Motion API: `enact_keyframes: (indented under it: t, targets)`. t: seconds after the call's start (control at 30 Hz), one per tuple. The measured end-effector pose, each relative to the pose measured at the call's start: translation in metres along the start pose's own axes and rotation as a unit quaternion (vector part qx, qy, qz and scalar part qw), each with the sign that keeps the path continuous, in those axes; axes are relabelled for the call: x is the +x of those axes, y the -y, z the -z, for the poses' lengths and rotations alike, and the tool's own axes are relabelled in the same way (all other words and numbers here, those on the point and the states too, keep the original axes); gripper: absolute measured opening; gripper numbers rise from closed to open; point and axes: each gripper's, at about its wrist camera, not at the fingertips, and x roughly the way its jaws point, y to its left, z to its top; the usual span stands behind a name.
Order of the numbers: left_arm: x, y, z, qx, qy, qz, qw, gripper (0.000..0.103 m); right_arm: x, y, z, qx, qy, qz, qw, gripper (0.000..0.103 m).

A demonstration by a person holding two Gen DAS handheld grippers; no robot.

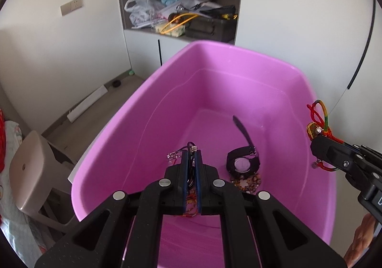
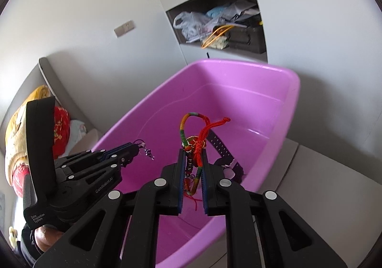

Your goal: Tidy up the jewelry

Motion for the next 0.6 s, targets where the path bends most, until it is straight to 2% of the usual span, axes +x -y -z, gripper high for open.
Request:
enact_keyframes:
  t: [0.33, 0.37, 0.4, 0.43, 0.47, 0.5, 0.53, 0.57, 0.6]
  targets:
    - [0.01, 0.001, -0.001, 0.001, -0.009, -0.007, 0.9999, 0.007, 0.01, 0.002, 0.001, -0.018, -0.019, 0.032, 0.999, 0.014]
    - [0.01, 0.001, -0.001, 0.001, -0.009, -0.008, 0.9999, 0.008, 0.01, 0.002, 0.001, -0.02, -0.019, 0.036, 0.999, 0.02]
    - [0.009, 0.001, -0.001, 0.002, -0.008, -0.009, 0.9999, 0.011, 0.011, 0.001, 0.0, -0.021, -0.016, 0.041, 0.999, 0.041]
    - [0.008, 0.001, -0.001, 0.001, -0.007, -0.011, 0.9999, 0.024, 0.008, 0.001, 0.0, -0.021, -0.008, 0.048, 0.999, 0.059]
    - [0.007, 0.001, 0.0, 0.0, -0.005, -0.013, 0.9999, 0.048, 0.006, 0.001, 0.0, -0.021, -0.003, 0.051, 0.998, 0.06]
    - [0.003, 0.0, 0.001, -0.002, 0.002, -0.015, 0.9999, 0.065, 0.005, 0.001, -0.001, -0.022, -0.001, 0.055, 0.998, 0.06]
    - [-0.002, -0.001, 0.001, -0.005, 0.017, -0.021, 0.9996, 0.092, 0.003, 0.002, -0.001, -0.022, -0.001, 0.061, 0.998, 0.06]
    - [-0.006, -0.002, 0.002, -0.008, 0.028, -0.026, 0.9992, 0.097, 0.002, 0.002, -0.001, -0.021, -0.001, 0.065, 0.998, 0.061]
    - [-0.012, -0.003, 0.003, -0.01, 0.039, -0.033, 0.9987, 0.096, 0.0, 0.003, 0.0, -0.02, 0.0, 0.067, 0.998, 0.063]
